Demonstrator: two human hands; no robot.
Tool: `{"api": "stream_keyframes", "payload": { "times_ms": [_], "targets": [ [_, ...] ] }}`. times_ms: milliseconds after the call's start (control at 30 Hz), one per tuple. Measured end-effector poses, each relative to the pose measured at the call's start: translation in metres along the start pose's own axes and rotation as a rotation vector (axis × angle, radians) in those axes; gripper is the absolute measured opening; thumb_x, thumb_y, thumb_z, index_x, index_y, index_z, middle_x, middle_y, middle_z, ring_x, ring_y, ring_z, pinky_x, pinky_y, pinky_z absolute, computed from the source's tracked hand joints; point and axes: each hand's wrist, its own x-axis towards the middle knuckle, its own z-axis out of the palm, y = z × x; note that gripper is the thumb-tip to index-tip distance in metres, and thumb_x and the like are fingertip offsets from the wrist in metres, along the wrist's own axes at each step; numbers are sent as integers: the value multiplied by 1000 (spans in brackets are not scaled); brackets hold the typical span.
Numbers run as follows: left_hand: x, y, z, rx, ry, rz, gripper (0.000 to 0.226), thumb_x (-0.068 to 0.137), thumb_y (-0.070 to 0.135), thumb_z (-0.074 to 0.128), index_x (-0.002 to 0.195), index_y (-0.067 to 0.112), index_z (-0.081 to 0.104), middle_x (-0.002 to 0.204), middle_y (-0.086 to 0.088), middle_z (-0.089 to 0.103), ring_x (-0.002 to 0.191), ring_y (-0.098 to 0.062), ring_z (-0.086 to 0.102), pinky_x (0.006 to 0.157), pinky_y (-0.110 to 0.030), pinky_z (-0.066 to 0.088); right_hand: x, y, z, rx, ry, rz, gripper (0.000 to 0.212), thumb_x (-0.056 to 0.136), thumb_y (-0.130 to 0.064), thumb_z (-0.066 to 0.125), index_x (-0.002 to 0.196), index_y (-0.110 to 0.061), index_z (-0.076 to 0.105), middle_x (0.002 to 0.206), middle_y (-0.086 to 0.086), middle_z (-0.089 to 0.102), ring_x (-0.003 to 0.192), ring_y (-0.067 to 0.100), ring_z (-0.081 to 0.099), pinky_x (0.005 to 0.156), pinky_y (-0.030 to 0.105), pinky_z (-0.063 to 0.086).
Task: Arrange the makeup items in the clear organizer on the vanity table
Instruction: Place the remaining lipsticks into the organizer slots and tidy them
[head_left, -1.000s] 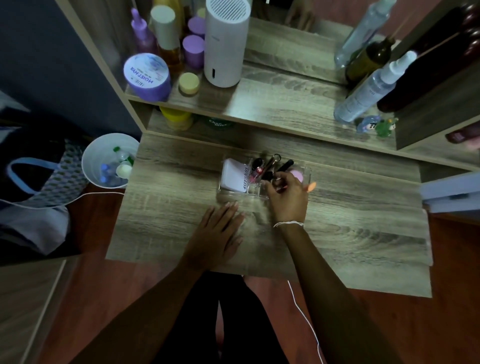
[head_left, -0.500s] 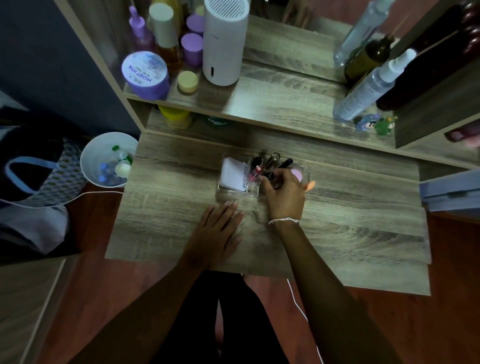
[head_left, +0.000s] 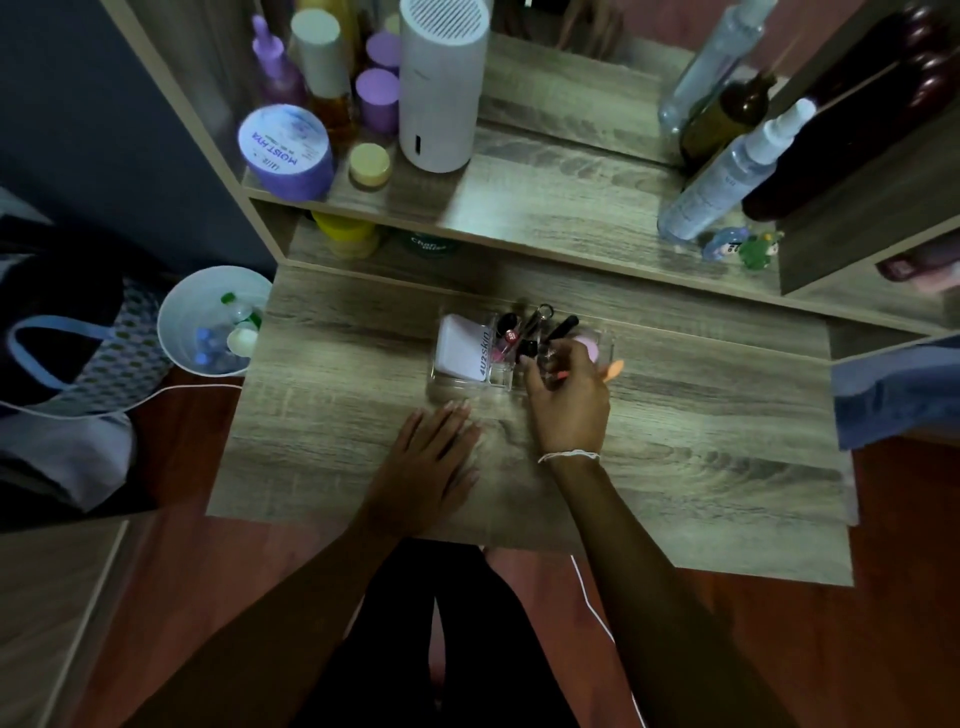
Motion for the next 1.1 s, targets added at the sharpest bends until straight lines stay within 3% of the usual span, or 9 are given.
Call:
{"api": "stream_keyframes", "payload": {
  "times_ms": [133, 300, 400, 500, 833, 1100],
  "targets": [
    [-3, 2, -15, -189, 167, 33, 35, 92, 23, 51, 121, 8, 63, 127, -15, 61, 119, -32, 55, 99, -49, 44, -9, 9, -4, -2, -53, -145, 30, 89, -24, 61, 117, -15, 58, 111, 7, 67, 89, 23, 66, 71, 26, 47],
    [19, 18, -53, -204, 358, 29, 44, 86, 16, 59, 129, 12, 52, 127, -14, 59, 116, -29, 52, 100, -44, 40, -5, 8, -2, 3, -65, -169, 33, 89, -21, 62, 122, -16, 60, 116, 10, 63, 92, 24, 65, 74, 27, 48],
    [50, 25, -68, -115, 326, -34, 48, 87, 21, 55, 133, 10, 51, 130, -20, 57, 123, -34, 51, 102, -49, 40, 1, 6, 1, 9, -70, -141, 34, 88, -19, 63, 122, -15, 60, 115, 11, 64, 94, 26, 65, 76, 30, 50],
    [70, 27, -73, -60, 238, -103, 56, 82, 23, 66, 135, 7, 53, 135, -23, 53, 125, -40, 50, 102, -57, 40, 3, 7, 3, -7, -69, -132, 32, 87, -19, 64, 119, -13, 62, 113, 12, 65, 94, 27, 65, 76, 28, 48],
    [80, 19, -72, -7, 168, -126, 63, 80, 25, 72, 137, 10, 50, 139, -24, 49, 129, -41, 46, 103, -61, 37, 8, 9, 6, -26, -111, -95, 26, 88, -21, 63, 114, -14, 62, 113, 8, 64, 93, 24, 65, 76, 34, 55],
    [82, 16, -74, -6, 151, -126, 59, 84, 26, 68, 138, 12, 49, 141, -24, 47, 131, -41, 44, 106, -60, 32, 8, 4, 6, -13, -81, -91, 22, 86, -19, 65, 108, -13, 62, 106, 9, 66, 91, 24, 64, 71, 27, 46]
  ]
}}
